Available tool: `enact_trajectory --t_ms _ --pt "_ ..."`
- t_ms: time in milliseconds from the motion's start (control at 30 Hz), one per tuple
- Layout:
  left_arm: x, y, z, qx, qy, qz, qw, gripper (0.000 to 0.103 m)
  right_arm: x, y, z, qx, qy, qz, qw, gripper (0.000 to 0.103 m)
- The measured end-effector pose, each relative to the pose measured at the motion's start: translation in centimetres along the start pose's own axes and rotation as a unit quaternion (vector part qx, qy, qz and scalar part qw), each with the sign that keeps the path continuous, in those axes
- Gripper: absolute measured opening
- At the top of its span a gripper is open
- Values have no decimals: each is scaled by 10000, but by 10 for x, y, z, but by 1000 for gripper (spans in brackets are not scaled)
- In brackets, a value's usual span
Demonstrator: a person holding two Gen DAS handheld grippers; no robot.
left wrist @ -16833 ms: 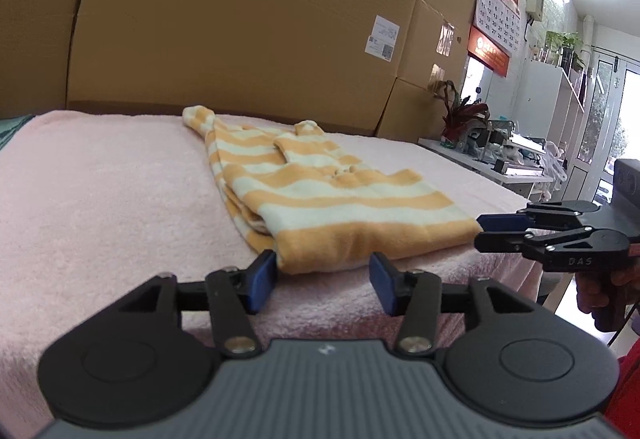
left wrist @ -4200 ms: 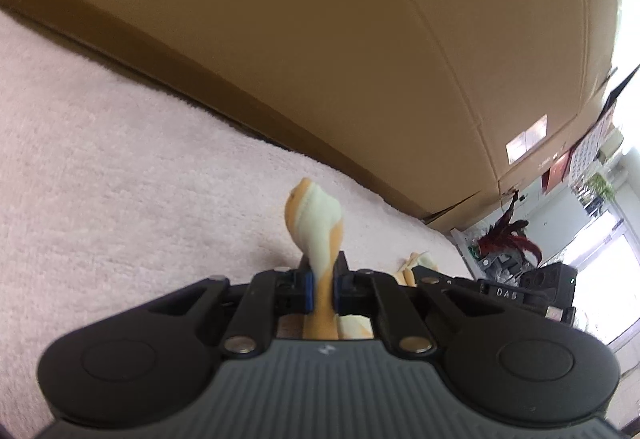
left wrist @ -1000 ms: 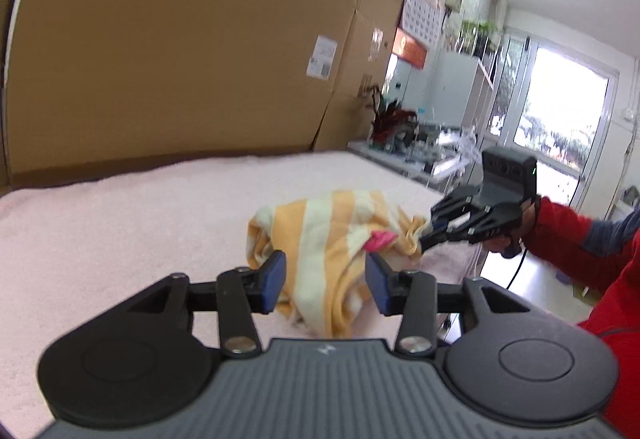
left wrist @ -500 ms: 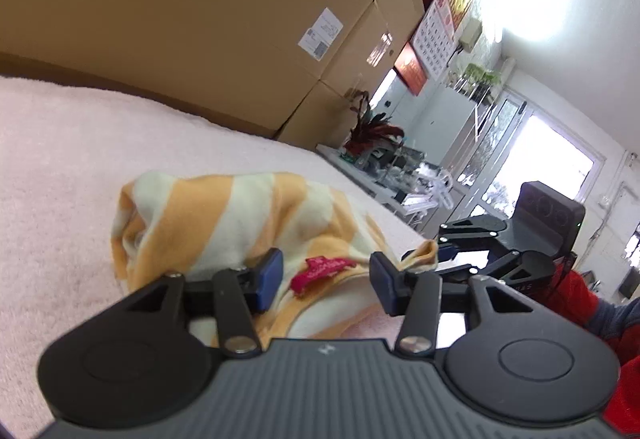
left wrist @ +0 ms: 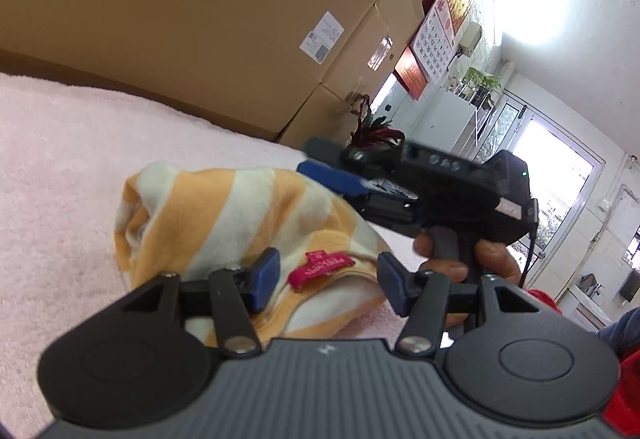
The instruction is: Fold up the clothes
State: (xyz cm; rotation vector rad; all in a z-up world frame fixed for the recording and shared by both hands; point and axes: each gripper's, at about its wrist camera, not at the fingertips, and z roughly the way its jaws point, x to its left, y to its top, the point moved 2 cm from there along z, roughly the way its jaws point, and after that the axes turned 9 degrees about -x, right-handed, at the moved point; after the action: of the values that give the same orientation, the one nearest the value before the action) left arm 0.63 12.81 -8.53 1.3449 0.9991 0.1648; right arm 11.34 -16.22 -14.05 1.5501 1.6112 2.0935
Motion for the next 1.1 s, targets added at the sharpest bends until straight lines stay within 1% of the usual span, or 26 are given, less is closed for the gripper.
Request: enact_trajectory --t_ms 33,67,100,200,233,267,300,333,367,433,467,500,533,567,600,633,667,700,733,767,800,867,1000,1100 --pt "-1 0 -1 -15 3 32 10000 59 -2 -6 5 157 -214 -173 9995 25" --pt "-1 0 -2 -40 -9 35 10000 60 -4 -12 7 274 -465 -451 9975 23" --pt "-1 1 -4 -66 -26 12 10000 61 -7 -13 6 320 -535 -518 9967 23" --pt "-1 12 -7 -327 -100 -356 9988 62 -15 -10 1 378 -520 -463 9969 22" --pt "-3 17 -8 -525 -191 -466 9973 63 -15 -10 1 380 -501 -464 9969 22" --pt "-5 22 -9 -781 -240 -551 9951 66 -15 -10 1 383 -483 -466 9970 22" --pt "-7 28 -8 -1055 -206 -659 9920 70 -15 -11 1 386 -465 -467 9971 22" --pt "-6 32 -5 -1245 -118 -803 9889 72 -15 -11 1 388 -446 -468 9972 22" --pt "-4 34 1 -1301 -29 -940 9870 72 -13 -11 1 376 -461 -523 9969 23" --pt "1 33 18 -1250 247 -1160 9850 71 -8 -13 -2 335 -511 -667 9959 24" --pt "4 30 27 -1134 554 -1149 9853 69 -6 -15 -3 316 -528 -723 9955 24" --pt "7 26 35 -1004 876 -1086 9851 61 -6 -15 -4 298 -534 -741 9954 24" --pt "7 23 41 -868 1202 -900 9848 56 -7 -14 -5 286 -533 -731 9955 24" --pt "6 21 43 -788 1439 -694 9840 45 -9 -14 -6 275 -517 -686 9959 24" --pt "6 19 42 -751 1565 -571 9832 41 -12 -14 -7 263 -494 -631 9964 24" --pt "7 17 40 -731 1615 -540 9827 40 -14 -14 -8 254 -463 -555 9971 24" --pt "10 16 37 -711 1654 -551 9821 34 -16 -13 -9 251 -427 -475 9976 24" --pt "14 15 34 -693 1705 -598 9811 22 -18 -12 -10 258 -392 -406 9981 24" --pt "21 14 32 -683 1755 -722 9794 17 -20 -11 -10 267 -357 -341 9984 24" --pt "26 14 31 -675 1803 -883 9773 8 -21 -11 -10 271 -339 -299 9986 24" --pt "31 14 30 -666 1829 -1007 9757 8 -21 -10 -11 273 -329 -268 9987 24" --pt "32 14 29 -641 1819 -1058 9755 8 -23 -10 -12 276 -310 -207 9989 24" --pt "22 12 31 -596 1985 -742 9755 8 -25 -4 -24 359 -172 -286 9988 24" --pt "21 13 33 -603 1995 -707 9755 7 -25 4 -41 221 -494 -444 9975 21"
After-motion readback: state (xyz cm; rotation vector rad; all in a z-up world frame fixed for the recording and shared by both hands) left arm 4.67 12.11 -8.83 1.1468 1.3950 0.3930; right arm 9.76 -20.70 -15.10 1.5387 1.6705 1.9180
